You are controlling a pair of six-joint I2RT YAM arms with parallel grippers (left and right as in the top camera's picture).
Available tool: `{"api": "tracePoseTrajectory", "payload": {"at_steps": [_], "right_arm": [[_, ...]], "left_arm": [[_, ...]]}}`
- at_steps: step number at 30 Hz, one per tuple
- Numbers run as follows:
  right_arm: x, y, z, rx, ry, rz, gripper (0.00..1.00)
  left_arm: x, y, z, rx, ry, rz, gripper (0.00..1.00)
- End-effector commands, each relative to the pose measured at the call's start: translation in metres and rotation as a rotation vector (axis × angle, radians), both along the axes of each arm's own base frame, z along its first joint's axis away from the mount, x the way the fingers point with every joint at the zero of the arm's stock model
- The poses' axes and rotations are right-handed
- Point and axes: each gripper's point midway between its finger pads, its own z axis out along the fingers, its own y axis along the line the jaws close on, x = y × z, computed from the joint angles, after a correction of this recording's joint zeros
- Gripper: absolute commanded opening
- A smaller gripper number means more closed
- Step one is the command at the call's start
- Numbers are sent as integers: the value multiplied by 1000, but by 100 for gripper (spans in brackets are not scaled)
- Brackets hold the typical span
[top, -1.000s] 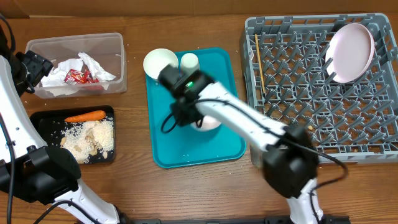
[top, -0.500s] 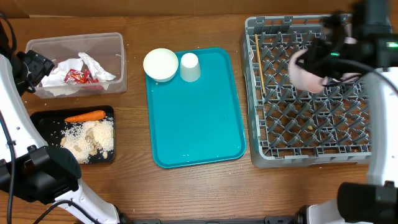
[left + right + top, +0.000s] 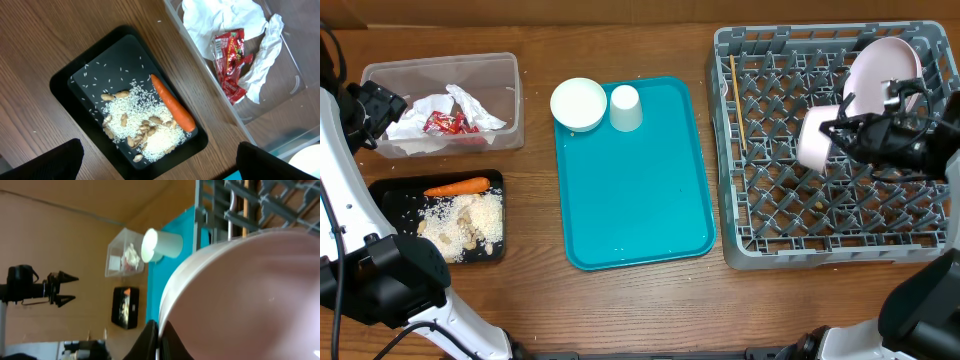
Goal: Sort waste into correct bins and load items into the dishwasher rack
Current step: 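Carry the pink bowl right and set it upright in the rack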
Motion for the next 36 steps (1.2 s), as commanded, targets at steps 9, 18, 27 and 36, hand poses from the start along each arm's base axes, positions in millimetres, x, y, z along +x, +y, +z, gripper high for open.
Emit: {"api": "tracePoseTrajectory", "payload": {"at_steps": [9,18,27,36], "right_arm": [[41,-31,-31,-4,19,-134,4],[45,-47,-52,-43,149,-240,6],[43,-64,-50,-8,179,-304,4],[47,-43,-9,158,9,-170,4]], "left_arm": [[1,0,-1,14,12,-11,100],[1,0,-1,14,12,-11,100],[1,0,-1,14,12,-11,100],[1,0,-1,14,12,-11,100]]}}
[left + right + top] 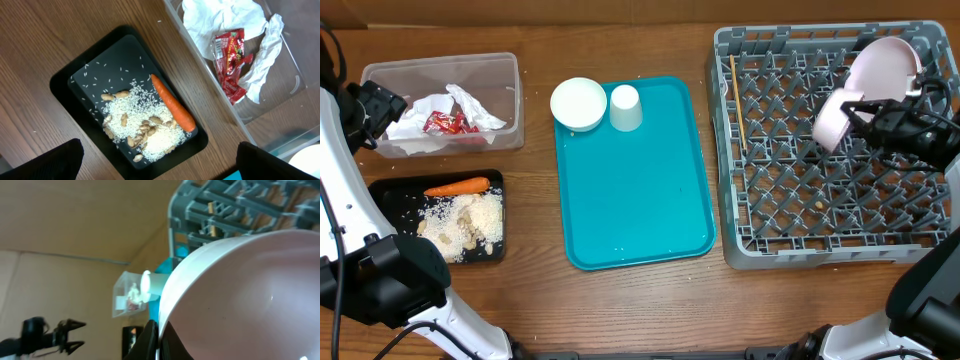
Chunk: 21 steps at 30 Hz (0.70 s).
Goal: Sort waste into correct bins and load items into the dishwasher rack
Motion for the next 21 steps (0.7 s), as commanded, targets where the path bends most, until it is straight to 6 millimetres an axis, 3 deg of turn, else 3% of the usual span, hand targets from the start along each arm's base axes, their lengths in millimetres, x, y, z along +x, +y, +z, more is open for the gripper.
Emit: {"api": "tracePoseTrajectory", "payload": {"at_steps": [1,6,11,21], "right_arm": [[-1,6,6,47,-21,31,4],[2,6,-5,32,8,23,4],[2,1,-30,-15,99,-12,4],[4,6,-21,9,53,17,4]], "left_arm": [[1,0,-1,14,11,-11,100],[1,0,-1,14,11,-11,100],[1,0,-1,14,11,-11,100],[1,0,-1,14,11,-11,100]]}}
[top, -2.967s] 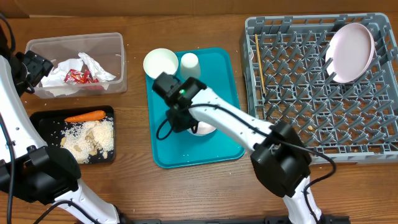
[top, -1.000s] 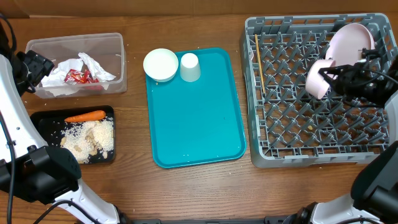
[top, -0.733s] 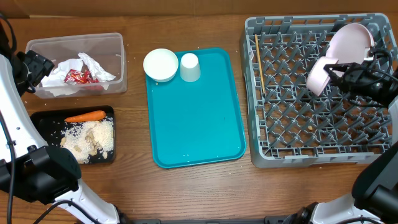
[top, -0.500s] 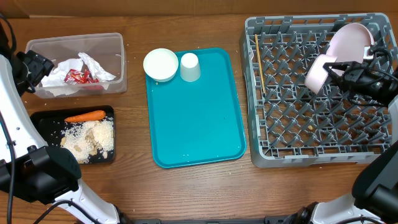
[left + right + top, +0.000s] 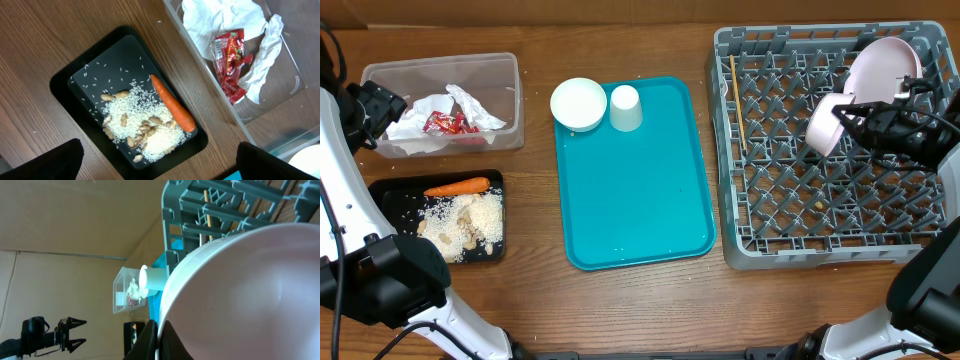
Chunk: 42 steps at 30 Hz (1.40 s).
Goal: Sort waste into correct bins and load items into the dishwasher rack
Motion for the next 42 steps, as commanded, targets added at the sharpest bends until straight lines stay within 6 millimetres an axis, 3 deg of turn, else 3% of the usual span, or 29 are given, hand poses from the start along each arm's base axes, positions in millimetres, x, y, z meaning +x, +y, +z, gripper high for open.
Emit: {"api": "tracePoseTrajectory", "payload": {"at_steps": [1,10,17,20,31,38,42], "right_arm": [[3,1,-1,1,-21,13,4],[8,14,-8,-55,-18,39,4],[1,-12,-43,-194,171,-82,4],[-4,-25,-45,-230,231,-119,7],[-25,-61,-12,-398,423,-220,15],[-68,-98,15,-596,680,-392,27],[-77,-98,19,-617,728,-412,27]], "left_arm": [[1,0,-1,14,12,-11,100],[0,0,-1,13,12,-11,100],[1,0,-1,14,12,-11,100],[1,0,-1,14,12,-11,100],[1,0,-1,14,12,-11,100],[1,0,-1,14,12,-11,100],[1,0,-1,14,12,-11,100]]}}
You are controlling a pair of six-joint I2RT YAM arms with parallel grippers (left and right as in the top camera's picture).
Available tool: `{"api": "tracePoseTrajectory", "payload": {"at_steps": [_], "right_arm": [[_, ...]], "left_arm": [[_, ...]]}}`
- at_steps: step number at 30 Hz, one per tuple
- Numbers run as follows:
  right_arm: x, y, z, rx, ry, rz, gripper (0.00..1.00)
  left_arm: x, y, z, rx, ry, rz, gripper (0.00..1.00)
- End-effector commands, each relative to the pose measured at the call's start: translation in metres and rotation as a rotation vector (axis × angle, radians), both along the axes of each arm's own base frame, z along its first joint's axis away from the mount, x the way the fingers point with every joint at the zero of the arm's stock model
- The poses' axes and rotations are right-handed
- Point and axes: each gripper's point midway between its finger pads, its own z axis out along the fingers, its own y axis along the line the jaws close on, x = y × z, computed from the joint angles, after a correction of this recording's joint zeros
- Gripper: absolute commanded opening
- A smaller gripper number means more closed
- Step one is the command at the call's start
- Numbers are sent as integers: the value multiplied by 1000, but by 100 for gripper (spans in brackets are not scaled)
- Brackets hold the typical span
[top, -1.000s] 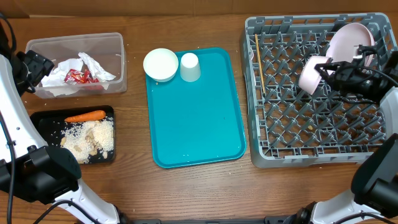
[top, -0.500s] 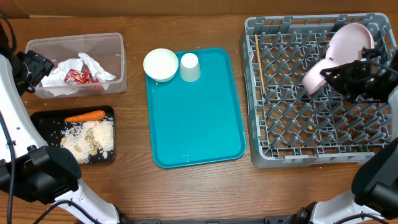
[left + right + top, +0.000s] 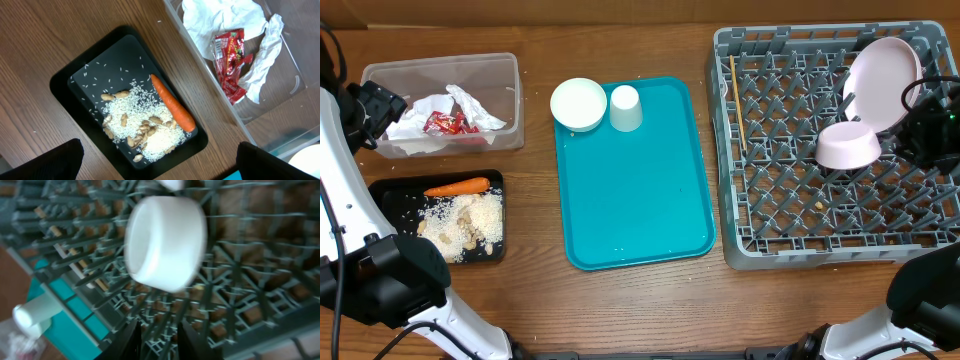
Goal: Sort waste into correct bins and load items into the dishwasher rack
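A pink bowl [image 3: 847, 147] rests tilted among the tines of the grey dishwasher rack [image 3: 740, 250], just below a pink plate [image 3: 882, 70] that stands on edge. In the right wrist view the bowl [image 3: 167, 242] lies beyond my right gripper [image 3: 159, 330], which is open and empty. Overhead, the right gripper [image 3: 912, 135] sits just right of the bowl. A white bowl [image 3: 579, 103] and a white cup [image 3: 625, 108] stand at the far end of the teal tray [image 3: 635, 190]. My left gripper [image 3: 160, 167] hangs wide open above the black food tray [image 3: 85, 70].
A chopstick [image 3: 737, 100] lies in the rack's left side. A clear bin [image 3: 510, 70] holds crumpled paper and a red wrapper [image 3: 230, 60]. The black tray [image 3: 390, 190] holds a carrot [image 3: 457, 186], rice and nuts.
My right gripper was shut on the pink bowl, holding it tilted above the rack. Now the bowl rests in the rack and the gripper is open, drawn back to the right. The left arm is unchanged.
My right gripper held the pink bowl over the rack's middle. Then it held the bowl tilted closer to the standing plate, and stayed there. Now the bowl lies in the rack below the plate, let go. The left arm stayed still throughout.
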Motion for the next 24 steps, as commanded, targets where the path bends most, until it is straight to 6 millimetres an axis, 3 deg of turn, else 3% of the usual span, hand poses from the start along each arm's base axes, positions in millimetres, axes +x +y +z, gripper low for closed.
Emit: {"api": "tracePoseTrajectory", "payload": {"at_steps": [1,7,9,12,15,19,22,24], "right_arm": [[-6,-18,4,-109,47,-61,27],[29,1,10,-160,-54,18,25],[49,6,9,-220,-102,51,18],[53,8,-3,-254,-63,28,9],[53,21,-19,-215,-29,56,9],[65,74,-18,-74,-105,244,11],[81,140,-5,35,-228,450,18],[91,178,1,39,-284,543,28]], "left_arm": [[0,0,-1,14,12,-11,100],[0,0,-1,14,12,-11,100],[0,0,-1,14,12,-11,100],[0,0,-1,14,12,-11,100],[0,0,-1,14,12,-11,100],[0,0,-1,14,12,-11,100],[0,0,-1,14,12,-11,100],[0,0,-1,14,12,-11,100]]}}
